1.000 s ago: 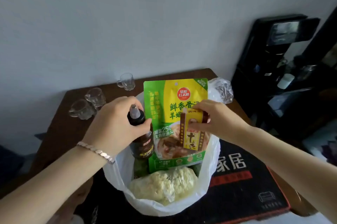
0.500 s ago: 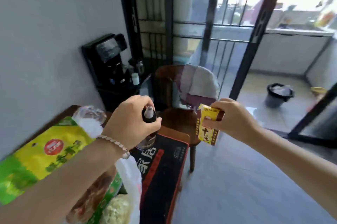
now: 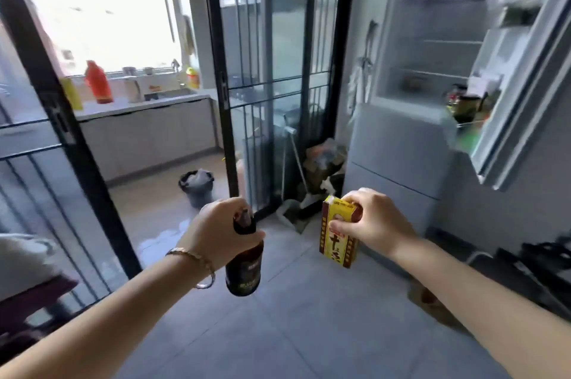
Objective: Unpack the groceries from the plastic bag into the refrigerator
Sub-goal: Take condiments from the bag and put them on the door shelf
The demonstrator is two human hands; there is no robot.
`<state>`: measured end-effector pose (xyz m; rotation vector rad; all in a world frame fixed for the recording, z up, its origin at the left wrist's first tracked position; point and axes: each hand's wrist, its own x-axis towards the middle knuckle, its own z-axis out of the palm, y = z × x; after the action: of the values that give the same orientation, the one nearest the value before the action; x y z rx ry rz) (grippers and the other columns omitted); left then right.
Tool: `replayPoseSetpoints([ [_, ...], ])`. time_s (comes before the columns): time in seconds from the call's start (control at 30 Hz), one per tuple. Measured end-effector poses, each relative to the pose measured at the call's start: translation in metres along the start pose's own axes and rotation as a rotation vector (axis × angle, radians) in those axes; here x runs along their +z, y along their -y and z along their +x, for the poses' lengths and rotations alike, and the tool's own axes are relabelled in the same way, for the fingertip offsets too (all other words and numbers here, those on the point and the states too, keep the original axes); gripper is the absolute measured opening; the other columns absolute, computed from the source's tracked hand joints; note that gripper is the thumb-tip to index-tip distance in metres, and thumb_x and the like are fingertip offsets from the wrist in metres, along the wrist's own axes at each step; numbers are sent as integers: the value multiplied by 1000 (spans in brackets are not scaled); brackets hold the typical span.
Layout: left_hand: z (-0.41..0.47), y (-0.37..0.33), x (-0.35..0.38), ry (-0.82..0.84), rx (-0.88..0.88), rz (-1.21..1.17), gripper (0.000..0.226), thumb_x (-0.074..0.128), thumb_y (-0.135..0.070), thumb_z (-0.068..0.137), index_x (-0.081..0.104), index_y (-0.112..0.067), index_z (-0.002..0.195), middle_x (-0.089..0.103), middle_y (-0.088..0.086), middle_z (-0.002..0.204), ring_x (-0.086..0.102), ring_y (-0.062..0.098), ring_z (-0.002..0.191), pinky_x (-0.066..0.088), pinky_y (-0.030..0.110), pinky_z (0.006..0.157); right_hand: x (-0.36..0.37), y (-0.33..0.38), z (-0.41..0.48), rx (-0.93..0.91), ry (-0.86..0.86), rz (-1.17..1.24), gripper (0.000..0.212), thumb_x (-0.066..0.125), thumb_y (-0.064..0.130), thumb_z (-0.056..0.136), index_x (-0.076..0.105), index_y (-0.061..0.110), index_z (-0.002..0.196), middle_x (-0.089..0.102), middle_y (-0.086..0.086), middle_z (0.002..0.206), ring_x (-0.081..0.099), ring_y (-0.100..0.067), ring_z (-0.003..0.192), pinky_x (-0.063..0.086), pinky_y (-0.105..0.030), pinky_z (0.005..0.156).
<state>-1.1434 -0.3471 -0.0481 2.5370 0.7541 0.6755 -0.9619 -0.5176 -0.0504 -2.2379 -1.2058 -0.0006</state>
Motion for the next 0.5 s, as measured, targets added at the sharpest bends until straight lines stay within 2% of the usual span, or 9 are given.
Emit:
replayPoseSetpoints([
  [0.07,42,-47,46,38,66,-38,26,77,-30,68,60,-11,73,61,-1,71,56,18,67,40,15,54,-37,-57,4,87,-72,-47,27,76,31,72,66,13,89,51,2,79,49,-13,75,32,-13,57],
  [0.2,120,-141,119,111,154,-163,24,80,-30,67,64,-14,76,65,-2,69,60,18,66,50,26,60,-116,-152,17,217,-220,-108,28,77,30,71,67,12,90,54,-1,82,55,-19,77,41,-29,68],
  [0.37,215,-237,175,107,281,-288,24,79,-30,69,64,-14,78,66,-2,72,61,17,68,52,29,65,-191,-231,49,274,-334,-189,29,75,33,73,66,14,94,51,5,82,53,-15,76,39,-26,65],
  [0.43,253,-262,191,96,331,-317,26,77,-32,71,64,-13,84,67,1,78,62,18,74,54,30,70,-205,-250,67,287,-360,-203,28,74,34,74,65,15,93,50,6,82,53,-14,76,42,-29,66],
  [0.5,291,-282,203,95,377,-318,29,75,-33,74,63,-12,89,66,2,84,62,20,79,54,32,73,-214,-265,89,284,-388,-201,24,72,35,76,63,18,90,50,7,81,53,-10,72,42,-24,61],
])
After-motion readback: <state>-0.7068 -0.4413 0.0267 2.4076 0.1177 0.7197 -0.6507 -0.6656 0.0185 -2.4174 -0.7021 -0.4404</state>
